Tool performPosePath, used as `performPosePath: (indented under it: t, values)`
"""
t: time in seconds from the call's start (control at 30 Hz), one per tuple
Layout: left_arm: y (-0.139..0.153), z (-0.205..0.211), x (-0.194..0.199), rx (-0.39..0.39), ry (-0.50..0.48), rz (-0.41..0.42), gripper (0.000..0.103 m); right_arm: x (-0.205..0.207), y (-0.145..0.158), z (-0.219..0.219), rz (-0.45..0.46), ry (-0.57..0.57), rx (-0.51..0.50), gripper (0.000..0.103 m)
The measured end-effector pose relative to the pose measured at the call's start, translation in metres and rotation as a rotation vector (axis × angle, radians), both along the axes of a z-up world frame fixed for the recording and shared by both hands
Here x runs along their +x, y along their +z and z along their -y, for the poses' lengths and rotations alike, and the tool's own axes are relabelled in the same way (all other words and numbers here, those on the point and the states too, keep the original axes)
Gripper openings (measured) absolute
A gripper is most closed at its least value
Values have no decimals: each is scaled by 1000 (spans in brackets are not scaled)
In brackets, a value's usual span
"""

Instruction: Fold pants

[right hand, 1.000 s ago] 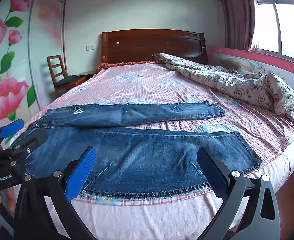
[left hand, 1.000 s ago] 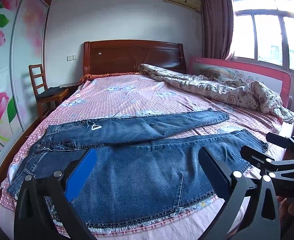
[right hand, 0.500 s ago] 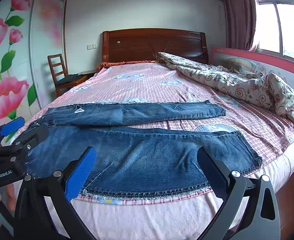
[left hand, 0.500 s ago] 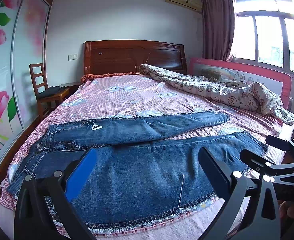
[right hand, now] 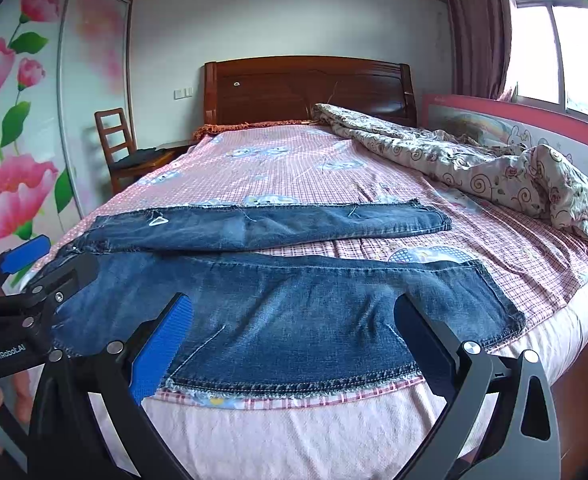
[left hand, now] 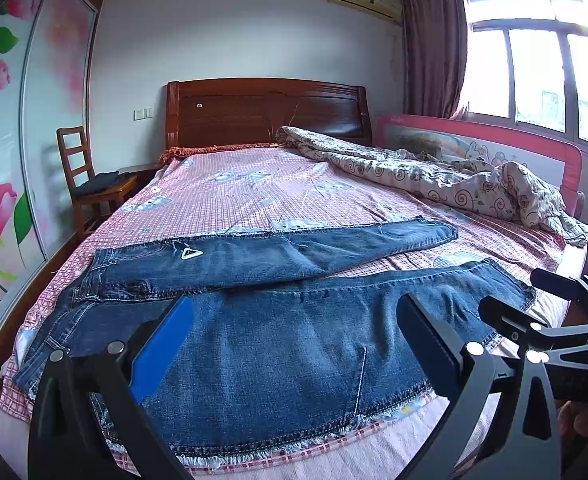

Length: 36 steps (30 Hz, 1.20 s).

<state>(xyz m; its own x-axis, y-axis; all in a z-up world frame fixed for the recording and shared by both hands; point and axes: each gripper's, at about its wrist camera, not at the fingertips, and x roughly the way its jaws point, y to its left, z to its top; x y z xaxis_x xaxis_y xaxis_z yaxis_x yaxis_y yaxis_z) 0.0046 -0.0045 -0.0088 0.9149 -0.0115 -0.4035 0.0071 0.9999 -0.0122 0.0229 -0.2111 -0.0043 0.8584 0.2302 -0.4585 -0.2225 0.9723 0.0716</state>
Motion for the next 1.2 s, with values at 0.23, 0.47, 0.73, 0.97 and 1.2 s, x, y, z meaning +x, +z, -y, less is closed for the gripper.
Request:
performPosePath:
  t: [0.23,0.47,0.73,0.97,1.2]
  values:
    - [-2,-1,3,6,0,-22,101,1,-2,1,-9,0,-1,100]
    - [-5,-22,9,-34,33,-19,101,6,-9,3,-41,-5,5,100]
    - [-4,-35,20,-44,52,-14,101,12,-14,2,-60,-7,7,100]
    - [-3,-29,29,-8,17,-12,101,20,-16,0,-73,-9,11,100]
    - [-5,-53,57,-24,-15,-88,101,31,-28,2,-131,-9,4,100]
